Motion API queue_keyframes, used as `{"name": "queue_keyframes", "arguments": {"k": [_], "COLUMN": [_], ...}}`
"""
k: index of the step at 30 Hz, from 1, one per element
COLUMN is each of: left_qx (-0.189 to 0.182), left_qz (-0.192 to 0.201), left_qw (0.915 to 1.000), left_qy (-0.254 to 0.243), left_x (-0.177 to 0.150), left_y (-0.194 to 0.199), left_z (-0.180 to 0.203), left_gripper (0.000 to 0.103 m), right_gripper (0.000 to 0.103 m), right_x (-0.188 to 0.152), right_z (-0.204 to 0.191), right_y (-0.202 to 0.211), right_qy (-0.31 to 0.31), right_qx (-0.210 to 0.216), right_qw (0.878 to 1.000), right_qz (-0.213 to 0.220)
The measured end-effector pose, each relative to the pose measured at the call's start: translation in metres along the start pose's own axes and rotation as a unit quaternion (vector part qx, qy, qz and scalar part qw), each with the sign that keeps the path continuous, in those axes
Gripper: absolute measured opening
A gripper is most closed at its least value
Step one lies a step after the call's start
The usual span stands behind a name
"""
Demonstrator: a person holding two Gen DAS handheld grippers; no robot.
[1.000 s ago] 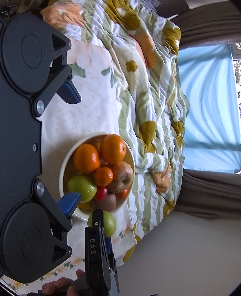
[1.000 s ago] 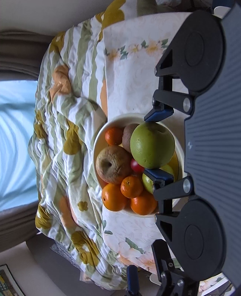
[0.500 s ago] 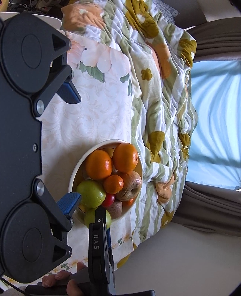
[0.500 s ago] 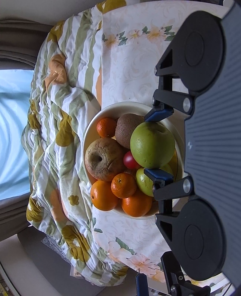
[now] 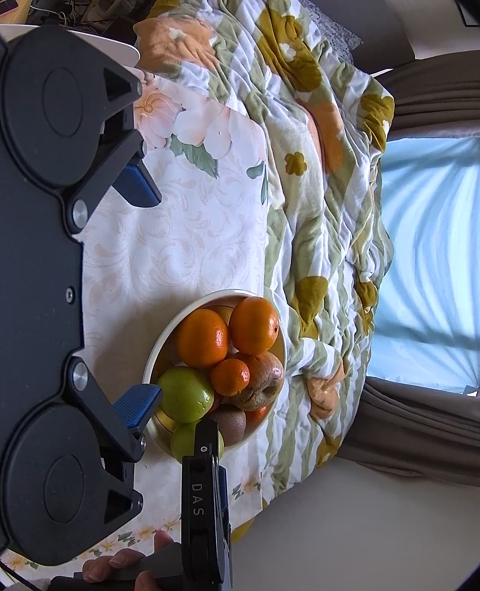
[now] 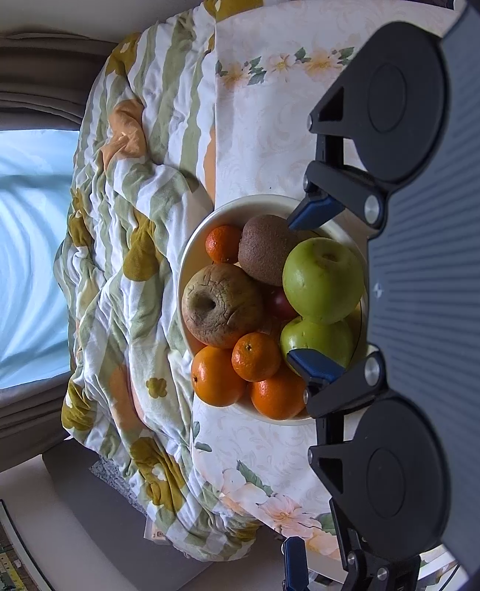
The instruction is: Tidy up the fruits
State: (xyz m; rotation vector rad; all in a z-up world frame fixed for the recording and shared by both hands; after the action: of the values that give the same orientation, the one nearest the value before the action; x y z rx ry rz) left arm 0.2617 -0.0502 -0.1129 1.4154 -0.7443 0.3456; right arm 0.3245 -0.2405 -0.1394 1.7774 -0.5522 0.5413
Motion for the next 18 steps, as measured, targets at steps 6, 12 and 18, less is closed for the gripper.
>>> {"name": "queue_keyframes", "arguments": {"k": [6, 12, 18], "left_qx": [0.004, 0.006, 0.006], "left_qz": [0.018, 0.034, 0.055], "left_qw": [0.9998, 0.9993, 0.9983], "left_qy": [-0.003, -0.012, -0.020], "left_x": [0.002, 0.008, 0.005], "left_y": [0.018, 0.051, 0.089], "left_z": [0.003, 0.005, 0.003], "left_gripper": [0.103, 0.103, 0.103], "right_gripper": [0.086, 0.088, 0.097], "right_x": [0.000, -0.001, -0.010], "right_z": [-0.006, -0.012, -0.015], "right_y": [0.015, 0.050, 0.107], "right_qy": [0.012, 0.008, -0.016], "right_qx": [0.004, -0.001, -0.031], "right_qw": [1.000, 1.000, 0.999], "right_qz": [0.008, 0.015, 0.033]}}
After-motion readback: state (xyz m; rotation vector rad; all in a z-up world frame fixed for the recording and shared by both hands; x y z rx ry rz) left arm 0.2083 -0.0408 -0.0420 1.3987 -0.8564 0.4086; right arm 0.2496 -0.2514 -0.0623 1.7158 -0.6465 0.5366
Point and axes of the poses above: each gripper's, at about its wrist camera, not at the fingertips, and y roughly against the way its jaws point, z to its right, x to its top, the point moved 10 cm from there along -y, roughly the way its jaws point, and after that the axes turned 7 degrees about -y, right-handed, at the moved point
